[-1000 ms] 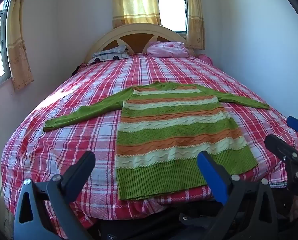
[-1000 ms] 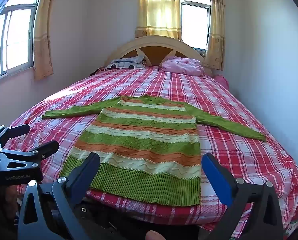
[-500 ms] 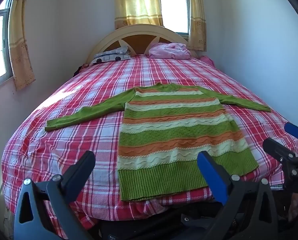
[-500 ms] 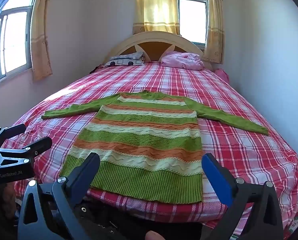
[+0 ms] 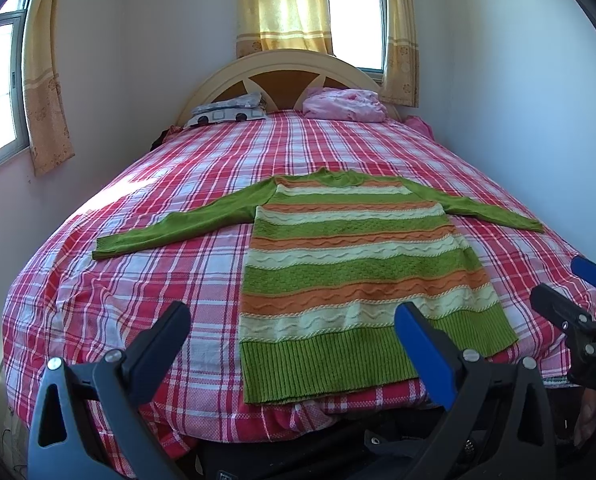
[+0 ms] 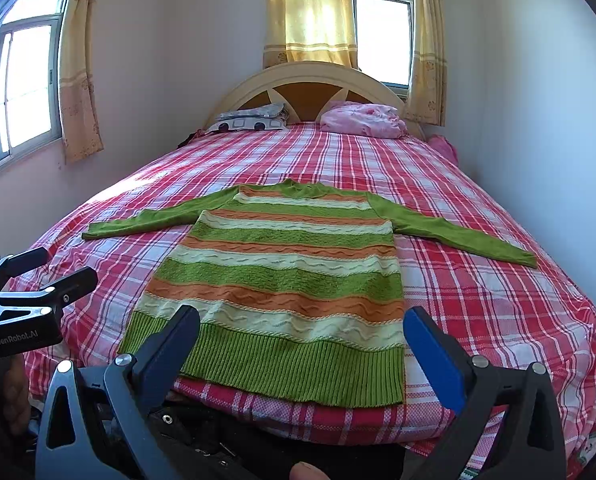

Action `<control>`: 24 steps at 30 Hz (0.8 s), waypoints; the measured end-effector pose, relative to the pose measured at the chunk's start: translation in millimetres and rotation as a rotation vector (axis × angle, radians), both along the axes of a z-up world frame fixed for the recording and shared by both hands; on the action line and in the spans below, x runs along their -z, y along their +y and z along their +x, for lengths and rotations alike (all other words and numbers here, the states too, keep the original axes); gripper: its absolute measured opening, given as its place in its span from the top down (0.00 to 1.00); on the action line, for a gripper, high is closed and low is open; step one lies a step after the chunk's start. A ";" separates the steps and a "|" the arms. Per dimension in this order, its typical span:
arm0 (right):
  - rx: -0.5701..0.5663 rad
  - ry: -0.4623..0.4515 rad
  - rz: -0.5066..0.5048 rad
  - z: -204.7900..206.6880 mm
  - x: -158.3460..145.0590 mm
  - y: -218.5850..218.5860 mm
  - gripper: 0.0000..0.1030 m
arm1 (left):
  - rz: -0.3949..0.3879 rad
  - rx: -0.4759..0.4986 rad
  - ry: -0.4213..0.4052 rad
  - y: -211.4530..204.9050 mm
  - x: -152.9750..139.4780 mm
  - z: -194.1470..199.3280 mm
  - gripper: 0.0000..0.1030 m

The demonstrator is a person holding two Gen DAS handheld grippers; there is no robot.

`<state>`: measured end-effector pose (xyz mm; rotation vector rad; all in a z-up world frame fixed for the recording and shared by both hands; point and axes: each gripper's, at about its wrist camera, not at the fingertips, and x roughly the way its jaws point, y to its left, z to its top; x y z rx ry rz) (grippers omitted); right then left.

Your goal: Fold small clothes

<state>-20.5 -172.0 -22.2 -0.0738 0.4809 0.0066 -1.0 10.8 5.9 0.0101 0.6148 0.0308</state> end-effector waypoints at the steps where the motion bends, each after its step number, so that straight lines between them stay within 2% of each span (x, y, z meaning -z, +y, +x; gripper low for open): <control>1: 0.000 0.000 0.001 0.0 -0.1 -0.2 0.01 | -0.002 -0.002 -0.001 0.8 -0.5 0.2 0.00; 24: 0.002 0.009 0.005 0.3 2.4 2.6 0.01 | -0.006 -0.004 0.002 2.2 -1.1 1.6 0.00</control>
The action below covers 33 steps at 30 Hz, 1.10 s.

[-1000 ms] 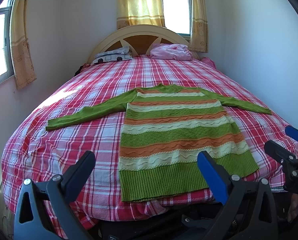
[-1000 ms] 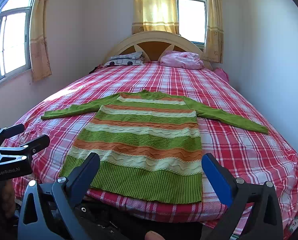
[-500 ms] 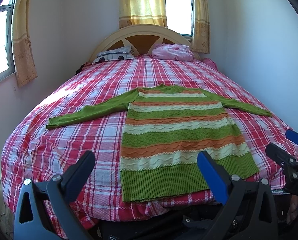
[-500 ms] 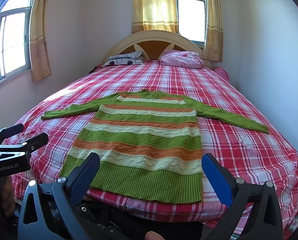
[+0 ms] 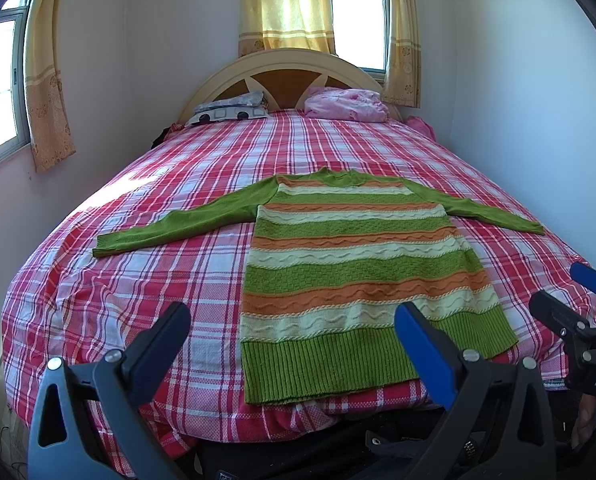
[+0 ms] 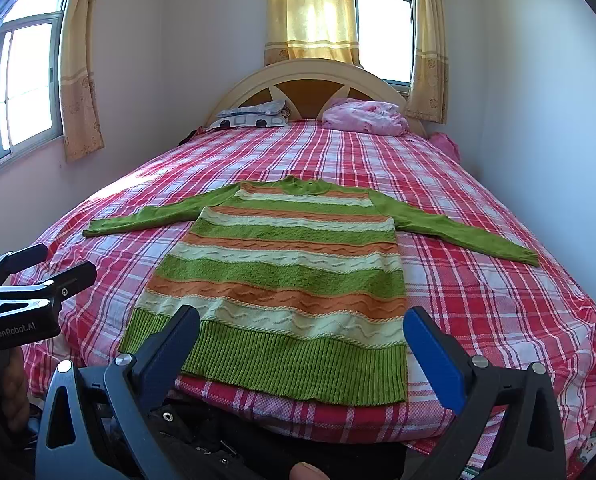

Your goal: Fold small clothes

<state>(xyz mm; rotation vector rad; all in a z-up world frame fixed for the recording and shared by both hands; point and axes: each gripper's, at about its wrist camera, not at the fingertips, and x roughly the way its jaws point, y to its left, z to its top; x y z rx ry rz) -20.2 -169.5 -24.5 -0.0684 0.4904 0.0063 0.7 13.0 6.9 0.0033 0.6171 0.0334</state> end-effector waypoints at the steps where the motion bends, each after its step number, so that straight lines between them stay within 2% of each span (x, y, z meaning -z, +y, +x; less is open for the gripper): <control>1: -0.001 0.001 0.001 0.5 0.6 -0.6 0.01 | 0.001 -0.001 0.000 -0.2 0.0 -0.1 0.00; 33: -0.023 0.031 0.005 5.6 6.0 1.2 0.01 | -0.015 -0.007 0.018 2.7 4.9 2.8 0.00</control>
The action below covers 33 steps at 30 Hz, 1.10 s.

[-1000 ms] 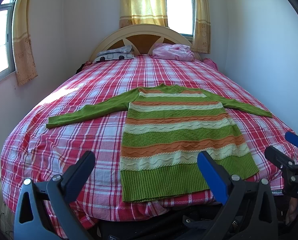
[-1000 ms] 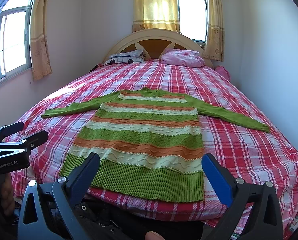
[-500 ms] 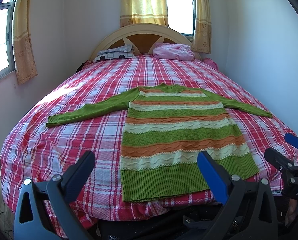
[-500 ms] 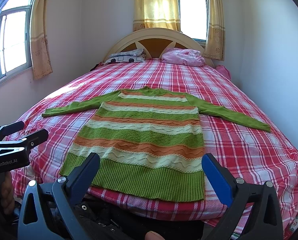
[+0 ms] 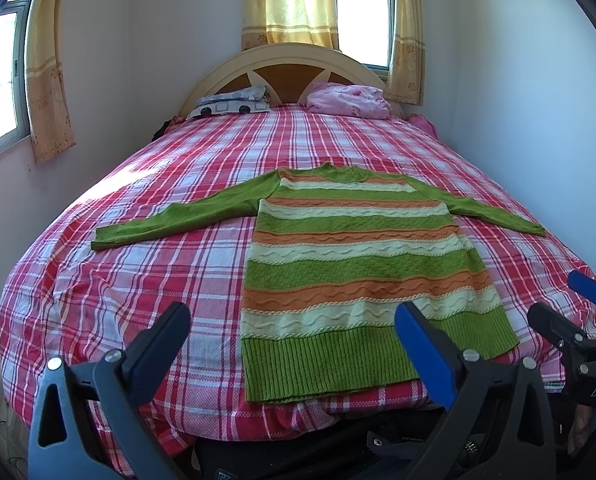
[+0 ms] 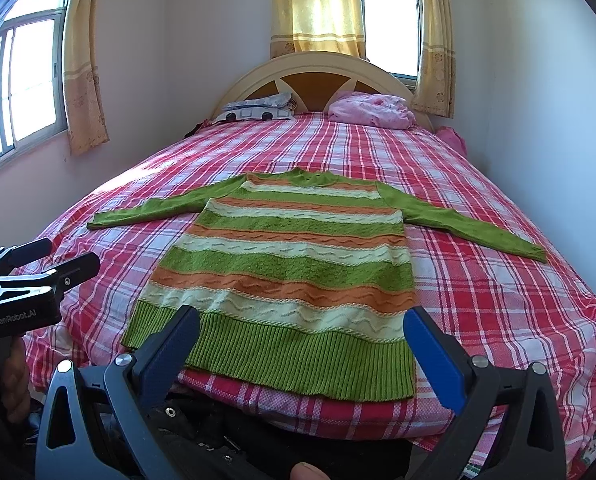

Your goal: Fold small clothes

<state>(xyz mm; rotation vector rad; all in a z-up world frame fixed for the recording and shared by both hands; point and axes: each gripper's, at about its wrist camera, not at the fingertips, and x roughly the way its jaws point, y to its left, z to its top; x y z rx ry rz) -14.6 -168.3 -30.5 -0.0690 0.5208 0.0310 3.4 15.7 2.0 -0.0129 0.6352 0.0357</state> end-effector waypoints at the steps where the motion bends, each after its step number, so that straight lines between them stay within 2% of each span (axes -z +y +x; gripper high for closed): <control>1: -0.002 -0.001 -0.002 0.2 0.1 0.1 0.01 | 0.000 0.001 0.003 0.2 0.6 0.8 0.00; 8: -0.001 0.005 0.001 7.2 4.3 -4.4 0.01 | 0.001 0.003 0.026 1.6 5.4 9.1 0.00; 16: 0.047 0.045 -0.013 37.8 20.0 -25.0 0.01 | 0.027 -0.012 0.058 12.1 16.5 29.2 0.00; 27: 0.165 0.116 -0.053 100.9 45.8 -73.3 0.01 | 0.155 -0.023 0.132 15.1 38.6 86.3 0.00; 33: 0.204 0.149 -0.049 133.2 55.5 -98.1 0.01 | 0.181 -0.020 0.136 5.3 41.0 123.8 0.00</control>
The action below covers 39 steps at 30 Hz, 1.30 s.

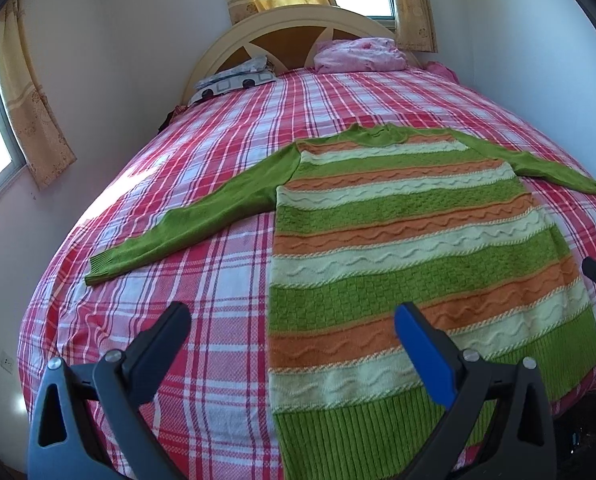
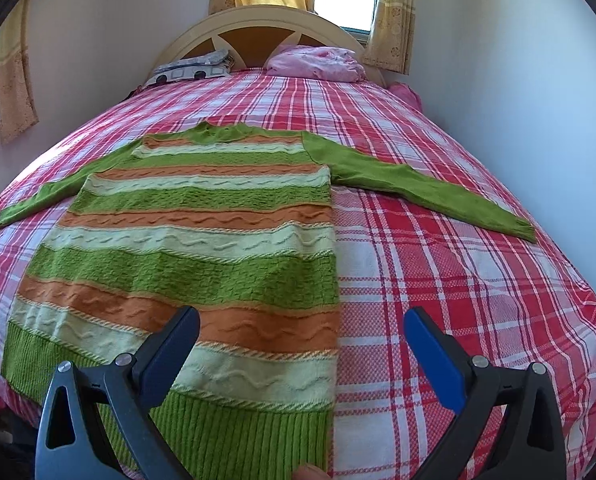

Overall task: Fold small clothes
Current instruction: 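Move the right tool to the sweater's cuff and grasp it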

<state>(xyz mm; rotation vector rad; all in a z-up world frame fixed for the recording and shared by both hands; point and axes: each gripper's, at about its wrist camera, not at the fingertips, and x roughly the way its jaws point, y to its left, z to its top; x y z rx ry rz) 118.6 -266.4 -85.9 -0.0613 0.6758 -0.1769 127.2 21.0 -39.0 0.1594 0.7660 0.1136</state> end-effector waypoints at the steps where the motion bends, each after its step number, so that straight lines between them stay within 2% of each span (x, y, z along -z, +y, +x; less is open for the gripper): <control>1: 0.005 0.007 -0.001 4.5 1.1 -2.9 0.01 | 0.008 -0.002 0.004 -2.2 1.1 6.1 0.00; 7: 0.047 0.025 -0.005 31.4 4.1 -32.3 0.01 | 0.024 0.013 0.008 -17.8 10.7 45.0 0.00; 13: 0.105 0.047 0.015 62.0 9.8 -71.1 0.01 | 0.050 0.017 -0.040 -27.4 18.1 85.7 0.00; 17: 0.159 0.051 0.032 79.1 12.0 -100.3 0.01 | 0.041 0.001 -0.058 -29.1 20.7 113.2 0.00; 29: 0.302 0.055 -0.035 122.7 4.7 -173.5 0.01 | 0.000 -0.069 -0.041 -22.3 43.8 183.2 0.00; 35: 0.364 0.047 0.037 129.3 4.4 -216.4 0.01 | -0.010 -0.065 -0.024 -30.0 55.3 203.6 0.00; 39: 0.417 0.022 0.180 118.1 5.8 -252.1 0.01 | -0.011 -0.065 -0.003 -33.7 62.7 214.2 0.00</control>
